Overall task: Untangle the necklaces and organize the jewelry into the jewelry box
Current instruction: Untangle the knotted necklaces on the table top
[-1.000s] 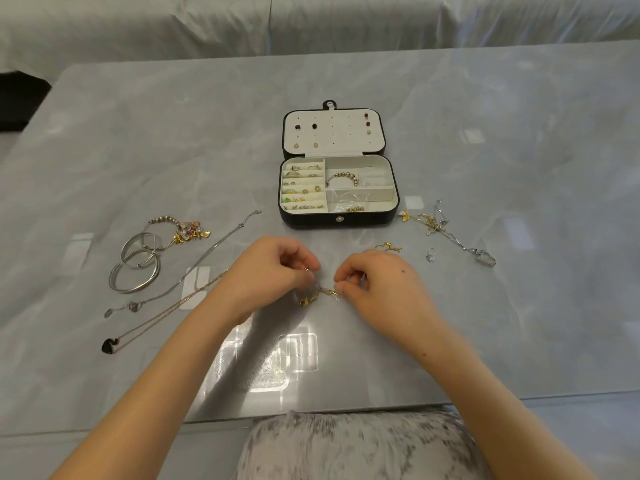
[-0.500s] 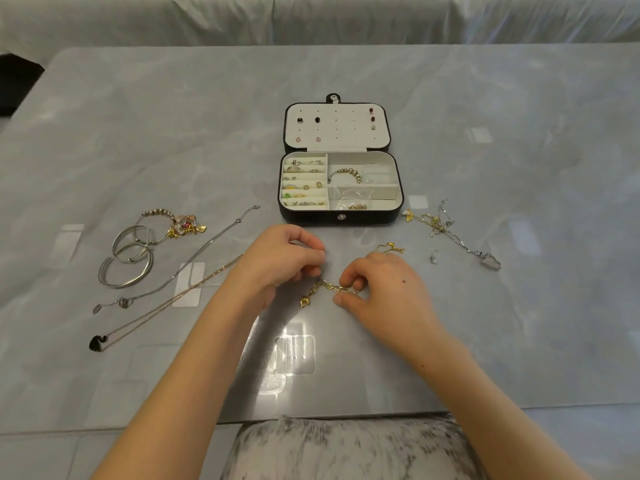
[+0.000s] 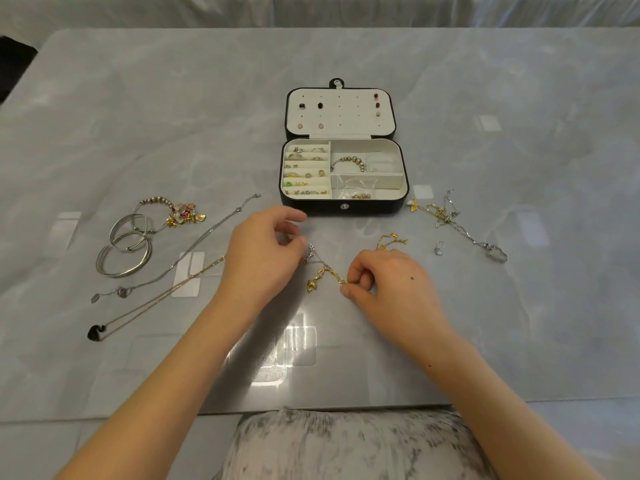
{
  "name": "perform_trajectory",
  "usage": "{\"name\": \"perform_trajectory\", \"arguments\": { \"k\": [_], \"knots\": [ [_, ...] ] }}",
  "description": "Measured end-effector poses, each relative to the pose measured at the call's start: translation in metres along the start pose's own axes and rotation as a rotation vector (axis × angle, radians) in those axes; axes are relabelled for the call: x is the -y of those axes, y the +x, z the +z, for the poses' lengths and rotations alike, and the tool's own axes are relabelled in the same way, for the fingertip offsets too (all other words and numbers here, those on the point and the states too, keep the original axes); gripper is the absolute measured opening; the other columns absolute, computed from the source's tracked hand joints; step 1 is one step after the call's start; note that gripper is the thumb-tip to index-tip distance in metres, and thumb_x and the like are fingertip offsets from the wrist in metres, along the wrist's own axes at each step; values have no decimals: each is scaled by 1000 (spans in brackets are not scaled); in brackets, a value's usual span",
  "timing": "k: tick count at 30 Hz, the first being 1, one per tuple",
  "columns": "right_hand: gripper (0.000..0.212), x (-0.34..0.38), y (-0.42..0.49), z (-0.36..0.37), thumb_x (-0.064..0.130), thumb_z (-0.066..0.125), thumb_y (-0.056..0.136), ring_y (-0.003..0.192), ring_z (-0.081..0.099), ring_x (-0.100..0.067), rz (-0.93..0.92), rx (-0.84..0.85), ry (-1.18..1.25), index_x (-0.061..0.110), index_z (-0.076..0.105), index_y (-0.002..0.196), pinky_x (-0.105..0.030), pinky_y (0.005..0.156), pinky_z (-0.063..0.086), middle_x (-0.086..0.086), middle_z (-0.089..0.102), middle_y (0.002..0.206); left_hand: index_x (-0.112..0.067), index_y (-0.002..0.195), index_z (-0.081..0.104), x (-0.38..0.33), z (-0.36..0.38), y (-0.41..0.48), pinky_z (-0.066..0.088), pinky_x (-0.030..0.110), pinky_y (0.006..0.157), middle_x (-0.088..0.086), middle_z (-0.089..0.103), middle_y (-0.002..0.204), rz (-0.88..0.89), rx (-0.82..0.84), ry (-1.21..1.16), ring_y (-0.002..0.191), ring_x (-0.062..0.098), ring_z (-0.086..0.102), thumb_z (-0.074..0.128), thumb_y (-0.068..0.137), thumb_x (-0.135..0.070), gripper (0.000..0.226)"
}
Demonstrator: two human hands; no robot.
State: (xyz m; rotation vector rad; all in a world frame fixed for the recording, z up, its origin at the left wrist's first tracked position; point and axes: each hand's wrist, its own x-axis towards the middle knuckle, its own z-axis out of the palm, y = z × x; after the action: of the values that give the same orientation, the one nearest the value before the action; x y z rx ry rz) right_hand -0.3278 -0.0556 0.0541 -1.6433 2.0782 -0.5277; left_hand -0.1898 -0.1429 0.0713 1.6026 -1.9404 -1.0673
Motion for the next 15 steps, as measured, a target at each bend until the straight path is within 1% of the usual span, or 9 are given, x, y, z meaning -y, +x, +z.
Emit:
{"name": "perform_trajectory", "arguments": {
  "k": [1, 2, 3, 5, 6, 8, 11, 13, 15],
  "knots": [
    [11, -1, 0, 0, 29, 64, 84, 80, 40, -10, 0, 5, -16, 21, 58, 79, -15, 62, 29, 9, 48, 74, -27, 98, 65, 1, 1, -3, 41, 9, 62, -10, 64, 82, 44, -19, 23, 67, 3, 56, 65, 83, -14, 19],
    [11, -1, -1, 0, 30, 63, 85, 80, 39, -9, 1, 10, -35, 21, 60, 80, -19, 61, 28, 9, 47, 74, -26, 93, 66, 3, 3, -6, 40, 7, 60, -11, 62, 78, 86, -20, 53, 66, 2, 55, 66, 83, -17, 14],
    [12, -2, -1, 1, 31, 62, 85, 80, 37, -8, 2, 14, -53, 20, 60, 80, -21, 62, 25, 10, 46, 74, -25, 89, 67, 5, 5, -9, 40, 9, 60, -11, 61, 75, 128, 0, 89, 67, 2, 54, 67, 82, -19, 10],
    [15, -2, -2, 2, 34, 60, 87, 82, 36, -8, -3, 17, -80, 20, 61, 82, -22, 66, 23, 9, 47, 76, -23, 85, 68, 13, 9, -16, 40, 16, 65, -9, 60, 75, 217, 74, 181, 70, 5, 54, 70, 80, -22, 6],
    [16, -2, -2, 1, 34, 58, 88, 83, 37, -9, -4, 22, -94, 20, 61, 84, -23, 68, 25, 9, 48, 78, -21, 86, 69, 17, 11, -18, 40, 18, 67, -8, 60, 77, 262, 104, 223, 72, 7, 53, 71, 79, -22, 7],
    [18, 0, -3, 0, 36, 54, 91, 87, 41, -12, -3, 39, -122, 19, 60, 87, -24, 72, 30, 6, 52, 84, -18, 91, 70, 23, 13, -20, 39, 14, 67, -6, 59, 80, 328, 131, 254, 72, 6, 51, 72, 79, -19, 12],
    [19, 1, -6, -1, 35, 51, 93, 94, 46, -16, -4, 43, -155, 18, 60, 88, -26, 77, 33, 3, 58, 93, -18, 99, 70, 28, 7, -22, 36, 7, 69, -7, 58, 84, 345, 159, 246, 74, 0, 49, 70, 80, -12, 20],
    [20, 0, -9, -1, 34, 49, 94, 93, 46, -16, -5, 41, -172, 18, 59, 89, -26, 77, 35, 3, 59, 94, -19, 103, 69, 30, 1, -24, 37, 7, 70, -7, 58, 84, 346, 180, 258, 76, 4, 51, 69, 80, -10, 25],
    [20, -1, -12, -2, 34, 49, 93, 91, 46, -16, -7, 34, -169, 18, 60, 88, -27, 77, 37, 4, 59, 93, -19, 103, 69, 33, -5, -26, 37, 8, 69, -8, 57, 83, 354, 199, 275, 75, 5, 52, 70, 79, -11, 25]
  ]
}}
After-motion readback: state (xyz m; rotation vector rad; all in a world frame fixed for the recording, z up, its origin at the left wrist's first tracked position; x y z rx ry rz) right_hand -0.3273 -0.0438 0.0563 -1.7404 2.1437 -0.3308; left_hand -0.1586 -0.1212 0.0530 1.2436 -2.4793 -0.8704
